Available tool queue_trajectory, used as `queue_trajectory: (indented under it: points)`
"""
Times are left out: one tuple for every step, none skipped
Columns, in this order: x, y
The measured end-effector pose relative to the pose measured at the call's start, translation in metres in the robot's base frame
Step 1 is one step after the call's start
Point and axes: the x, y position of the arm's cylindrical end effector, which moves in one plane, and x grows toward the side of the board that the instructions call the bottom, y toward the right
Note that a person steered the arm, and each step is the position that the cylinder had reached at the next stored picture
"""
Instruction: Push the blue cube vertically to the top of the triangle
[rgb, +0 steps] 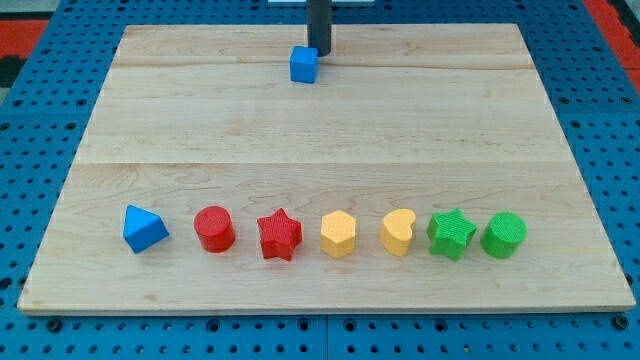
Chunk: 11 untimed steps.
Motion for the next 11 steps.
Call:
queue_trajectory:
  points:
    - [0.034,-0.033]
    - [0.051,-0.069]
    - [0.047,-0.071]
    - [0.077,-0.08]
    - [0.128,-0.125]
    - [0.181,-0.155]
    - [0.222,-0.179]
    - [0.17,-0.172]
    - [0.151,-0.155]
    - [0.145,-0.197]
    - [0.168,-0.217]
